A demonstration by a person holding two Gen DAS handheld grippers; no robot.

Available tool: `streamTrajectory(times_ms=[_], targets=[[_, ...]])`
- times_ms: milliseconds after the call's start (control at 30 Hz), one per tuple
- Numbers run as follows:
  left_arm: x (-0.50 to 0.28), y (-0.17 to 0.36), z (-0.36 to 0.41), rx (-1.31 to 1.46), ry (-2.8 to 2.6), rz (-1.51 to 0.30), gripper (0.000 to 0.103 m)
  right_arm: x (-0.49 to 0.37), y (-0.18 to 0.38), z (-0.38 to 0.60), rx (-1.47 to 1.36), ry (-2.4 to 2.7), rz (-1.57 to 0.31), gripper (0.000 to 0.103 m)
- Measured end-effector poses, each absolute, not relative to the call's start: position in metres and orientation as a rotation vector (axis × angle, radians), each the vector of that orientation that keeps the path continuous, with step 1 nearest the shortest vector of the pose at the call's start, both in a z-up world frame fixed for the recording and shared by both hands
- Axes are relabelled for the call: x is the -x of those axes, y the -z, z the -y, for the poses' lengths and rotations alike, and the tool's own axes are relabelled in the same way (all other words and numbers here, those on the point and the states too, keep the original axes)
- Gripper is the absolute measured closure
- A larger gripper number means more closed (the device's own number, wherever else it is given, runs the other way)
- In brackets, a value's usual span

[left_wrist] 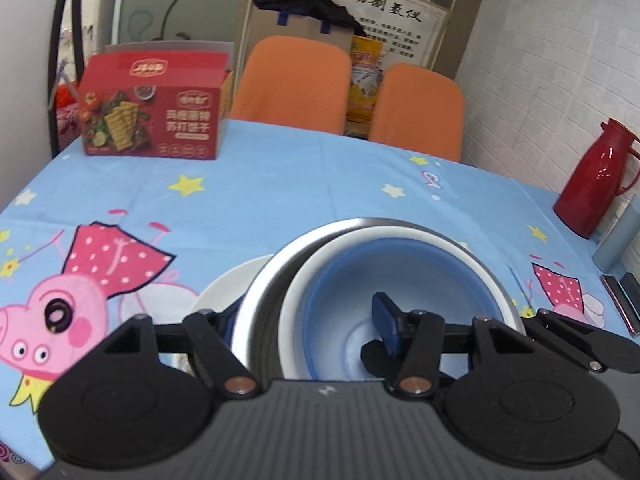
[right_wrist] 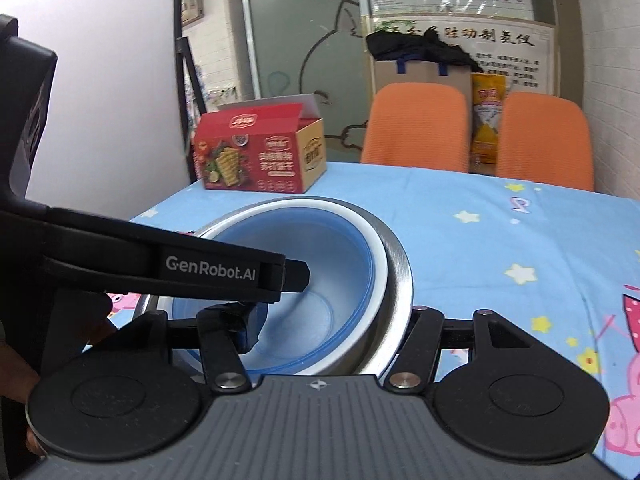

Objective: Organize plates and bowls

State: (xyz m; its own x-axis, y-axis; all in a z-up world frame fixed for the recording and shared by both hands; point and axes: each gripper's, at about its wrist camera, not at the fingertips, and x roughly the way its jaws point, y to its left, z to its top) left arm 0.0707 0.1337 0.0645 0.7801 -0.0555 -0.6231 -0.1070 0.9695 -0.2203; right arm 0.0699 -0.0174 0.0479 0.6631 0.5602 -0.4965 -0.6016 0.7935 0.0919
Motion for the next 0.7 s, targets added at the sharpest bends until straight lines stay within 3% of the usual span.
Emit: streamTrajectory(times_ms=[467, 700], targets=[[-0.095, -0.034, -0.163, 0.292, -0.046, -0.714, 0.048, -0.09, -0.026, -0.012, 0.118, -0.676, -0.615, 0.003], [-0.091, -0.042, -0.17, 0.323, -0.04, -0.63, 0.027, -0.089, -0.036, -0.001, 0.112, -0.6, -0.517, 0.0]])
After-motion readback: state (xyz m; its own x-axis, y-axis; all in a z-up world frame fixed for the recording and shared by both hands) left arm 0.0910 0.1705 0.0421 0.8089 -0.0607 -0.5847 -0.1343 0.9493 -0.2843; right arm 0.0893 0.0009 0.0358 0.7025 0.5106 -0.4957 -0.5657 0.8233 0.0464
